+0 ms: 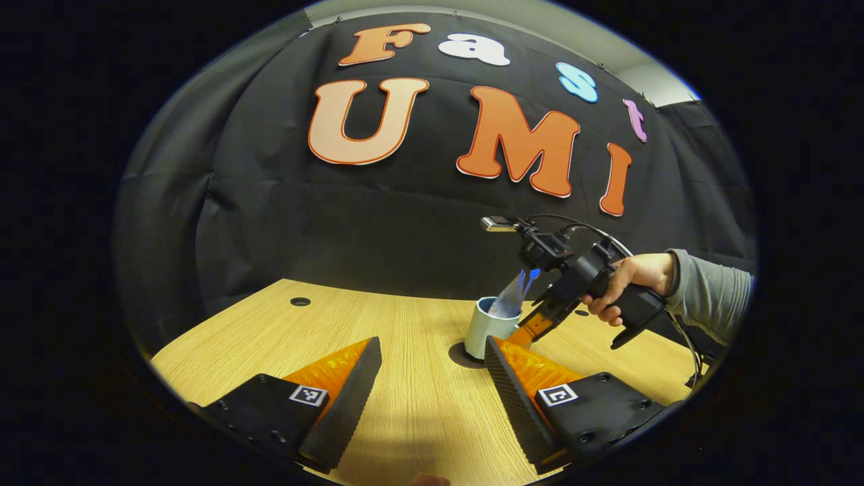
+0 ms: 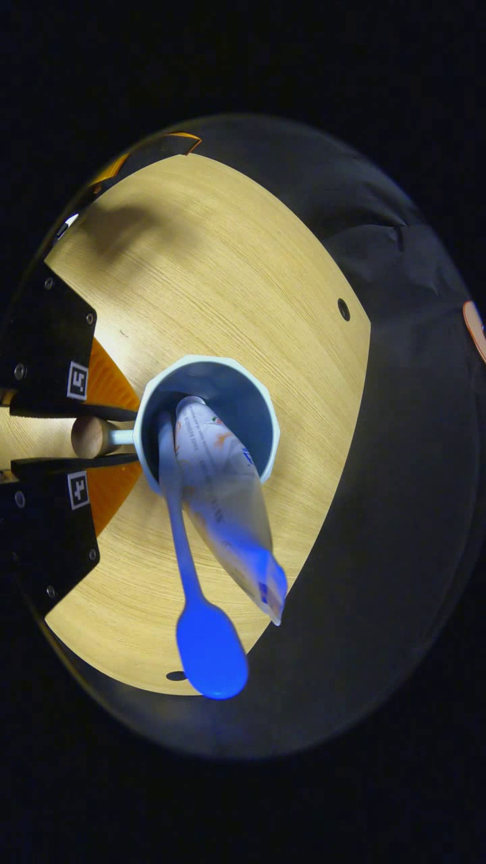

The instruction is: Put the toothbrush and toothpaste on the desktop into the cup, then pick up the cup and place it on the coaster on the desktop.

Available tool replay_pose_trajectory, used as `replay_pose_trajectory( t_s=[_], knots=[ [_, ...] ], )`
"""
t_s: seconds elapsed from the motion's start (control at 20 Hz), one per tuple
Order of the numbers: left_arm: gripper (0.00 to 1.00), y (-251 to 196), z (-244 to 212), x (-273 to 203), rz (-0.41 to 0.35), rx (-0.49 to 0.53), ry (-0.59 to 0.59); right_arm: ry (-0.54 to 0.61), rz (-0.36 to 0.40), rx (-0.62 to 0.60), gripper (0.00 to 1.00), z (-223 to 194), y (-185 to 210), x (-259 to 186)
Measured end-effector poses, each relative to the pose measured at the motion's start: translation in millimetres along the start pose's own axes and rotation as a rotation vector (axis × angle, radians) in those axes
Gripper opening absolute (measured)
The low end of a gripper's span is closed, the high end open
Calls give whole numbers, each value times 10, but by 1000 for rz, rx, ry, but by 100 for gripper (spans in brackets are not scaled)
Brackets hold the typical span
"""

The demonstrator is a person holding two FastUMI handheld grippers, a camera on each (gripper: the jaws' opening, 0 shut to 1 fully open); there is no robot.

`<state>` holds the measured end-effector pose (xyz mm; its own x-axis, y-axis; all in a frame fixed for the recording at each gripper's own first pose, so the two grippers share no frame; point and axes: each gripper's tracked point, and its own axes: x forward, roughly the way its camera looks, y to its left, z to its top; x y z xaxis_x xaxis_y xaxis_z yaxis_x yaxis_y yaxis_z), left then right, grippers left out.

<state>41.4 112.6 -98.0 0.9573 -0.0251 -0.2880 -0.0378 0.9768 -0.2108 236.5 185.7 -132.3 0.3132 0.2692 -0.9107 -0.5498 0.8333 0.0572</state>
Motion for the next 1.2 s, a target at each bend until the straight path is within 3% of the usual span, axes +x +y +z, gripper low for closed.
replay_pose_trajectory(
  t_s=[0.35, 0.4, 0.75, 0.85, 0.9, 1.2],
  knots=[
    [98, 100, -61, -30, 23, 0, 8, 24, -27, 0, 28, 88, 100, 155],
    [98, 110, -66, -11, 25, 0, 9, 30, -27, 1, 24, 92, 109, 187],
    [98, 111, -135, -4, 27, -3, 23, 44, -4, 17, 26, 10, 83, 183],
    [98, 114, -146, -20, 29, -7, 27, 26, 1, 34, 33, 37, 72, 110],
    [98, 102, -147, -17, 28, -7, 28, 11, 6, 48, 43, 59, 56, 69],
    [98, 4, -33, -28, 22, 4, -1, -138, 31, 127, 73, 83, 16, -260]
  ],
)
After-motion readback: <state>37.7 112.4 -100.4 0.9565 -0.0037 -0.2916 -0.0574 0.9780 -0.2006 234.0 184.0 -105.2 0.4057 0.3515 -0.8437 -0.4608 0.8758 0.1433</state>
